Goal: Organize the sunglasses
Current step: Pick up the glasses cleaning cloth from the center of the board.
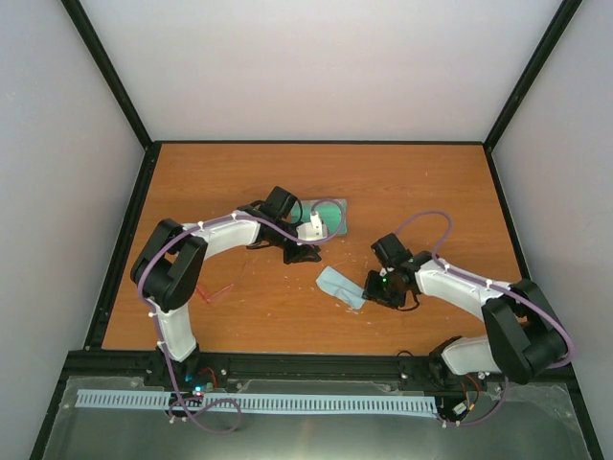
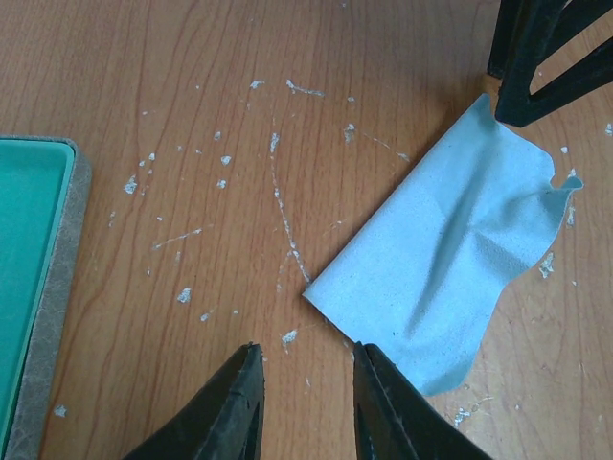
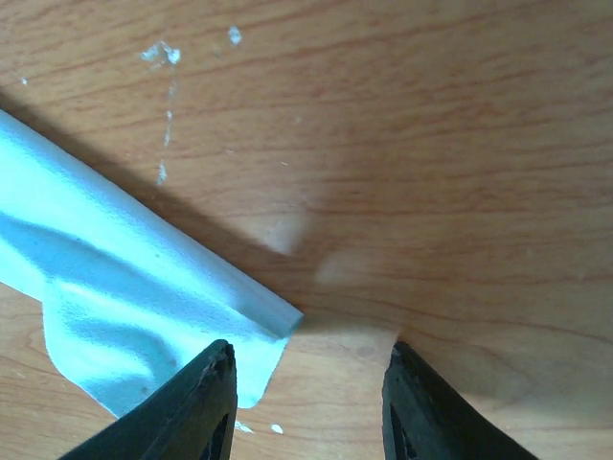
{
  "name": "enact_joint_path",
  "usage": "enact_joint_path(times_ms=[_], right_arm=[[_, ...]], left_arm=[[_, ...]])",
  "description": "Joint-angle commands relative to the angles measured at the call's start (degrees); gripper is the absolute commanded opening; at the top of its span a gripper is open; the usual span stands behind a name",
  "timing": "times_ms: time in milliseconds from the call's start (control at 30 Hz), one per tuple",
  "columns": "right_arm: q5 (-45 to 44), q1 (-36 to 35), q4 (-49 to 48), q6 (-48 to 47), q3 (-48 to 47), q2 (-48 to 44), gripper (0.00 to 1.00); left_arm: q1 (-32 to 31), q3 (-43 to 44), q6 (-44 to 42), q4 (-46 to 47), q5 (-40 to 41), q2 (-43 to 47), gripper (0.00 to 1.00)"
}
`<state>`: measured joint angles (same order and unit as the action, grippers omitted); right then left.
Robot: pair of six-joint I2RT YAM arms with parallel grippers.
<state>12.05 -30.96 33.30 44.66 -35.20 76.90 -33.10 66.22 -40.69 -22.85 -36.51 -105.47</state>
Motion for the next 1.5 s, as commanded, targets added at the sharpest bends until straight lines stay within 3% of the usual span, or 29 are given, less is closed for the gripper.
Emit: enact_joint_path(times_ms=[0,233,833,1067,1467], right_arm=[[0.5,-0.2,-2.8,0.1,-0.8,1.5,0.41],[1.1,0.1,-2.4,-1.1,-2.2,5.3,0.41],[-1.6,0.1,1.9,-4.9,-6.4,9.9,0.03],[-3.6,1.3,3.4,-9.3,-9.1,12.0,0.03],[-4.0,3.8,2.5,-13.6,-11.9,13.3,0.03]], left_arm=[[0.1,1.7,0.9,0.6,-1.5,1.3,0.29],[0.1,1.3,1.2,1.1,-1.5,1.2,0.29],[0.1,5.1,0.2,-0.7,-3.7,-2.7,0.28],[-0.2,9.9,-2.7,-5.8,-6.0,-7.6,0.25],[-2.0,10.7,-5.5,-9.3,-6.0,-10.1,0.29]])
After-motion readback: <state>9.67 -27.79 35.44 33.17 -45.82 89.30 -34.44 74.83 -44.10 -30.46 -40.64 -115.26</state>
